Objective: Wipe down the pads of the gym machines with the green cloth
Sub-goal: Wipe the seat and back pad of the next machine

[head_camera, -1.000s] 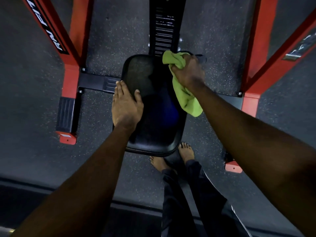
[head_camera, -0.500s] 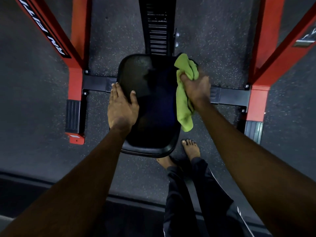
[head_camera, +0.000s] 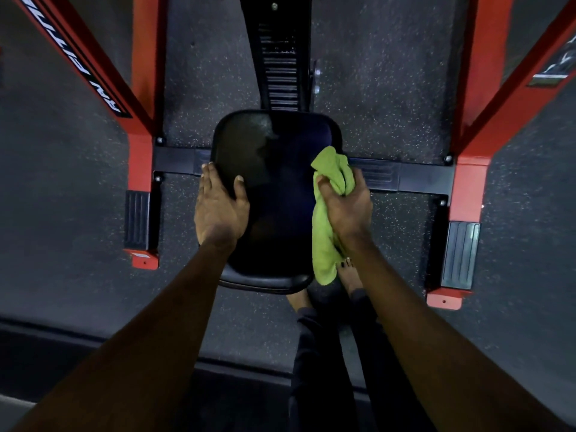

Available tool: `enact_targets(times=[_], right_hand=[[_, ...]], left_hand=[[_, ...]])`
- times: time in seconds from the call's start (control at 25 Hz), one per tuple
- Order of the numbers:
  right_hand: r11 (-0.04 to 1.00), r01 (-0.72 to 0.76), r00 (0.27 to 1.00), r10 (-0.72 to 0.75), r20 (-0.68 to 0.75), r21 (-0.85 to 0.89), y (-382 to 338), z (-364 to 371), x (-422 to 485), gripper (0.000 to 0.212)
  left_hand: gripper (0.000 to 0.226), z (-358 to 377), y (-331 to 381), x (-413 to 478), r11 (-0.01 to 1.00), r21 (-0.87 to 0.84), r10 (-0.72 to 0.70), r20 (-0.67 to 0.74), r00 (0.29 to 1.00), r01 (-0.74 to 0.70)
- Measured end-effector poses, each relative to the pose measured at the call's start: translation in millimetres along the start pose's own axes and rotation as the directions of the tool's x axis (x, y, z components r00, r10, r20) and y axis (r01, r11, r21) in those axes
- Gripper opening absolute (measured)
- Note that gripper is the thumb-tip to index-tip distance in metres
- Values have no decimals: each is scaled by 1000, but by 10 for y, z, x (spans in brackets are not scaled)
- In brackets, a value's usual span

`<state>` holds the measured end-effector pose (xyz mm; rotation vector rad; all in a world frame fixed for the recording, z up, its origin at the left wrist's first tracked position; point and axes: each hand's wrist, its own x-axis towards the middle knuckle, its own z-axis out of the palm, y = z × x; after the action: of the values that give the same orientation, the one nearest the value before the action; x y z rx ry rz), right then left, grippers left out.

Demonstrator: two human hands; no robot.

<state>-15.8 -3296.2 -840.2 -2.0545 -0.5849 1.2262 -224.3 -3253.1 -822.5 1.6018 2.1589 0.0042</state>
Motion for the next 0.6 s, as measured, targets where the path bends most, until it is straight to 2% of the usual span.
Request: enact_targets(times=[0.08, 0.24, 0.36, 0.48, 0.6], right_hand=[[1000, 21, 1000, -21, 11, -17, 79, -17, -99, 62], [993, 95, 994, -91, 53, -77, 335, -59, -915, 65], [987, 116, 993, -115, 15, -114, 340, -19, -822, 60], [985, 59, 997, -67, -47, -165, 263, 22, -699, 59], [957, 140, 989, -149, -14, -255, 332, 19, -1280, 58]], left_hand=[[71, 7, -8, 6, 1000, -5, -3, -2, 1000, 3], [71, -29, -15, 10, 999, -36, 2, 11, 1000, -1], [72, -33, -61, 20, 995, -99, 3, 31, 1000, 0], [66, -86, -181, 94, 974, -225, 22, 95, 995, 0], [60, -204, -452, 109, 955, -286, 148, 217, 965, -82]])
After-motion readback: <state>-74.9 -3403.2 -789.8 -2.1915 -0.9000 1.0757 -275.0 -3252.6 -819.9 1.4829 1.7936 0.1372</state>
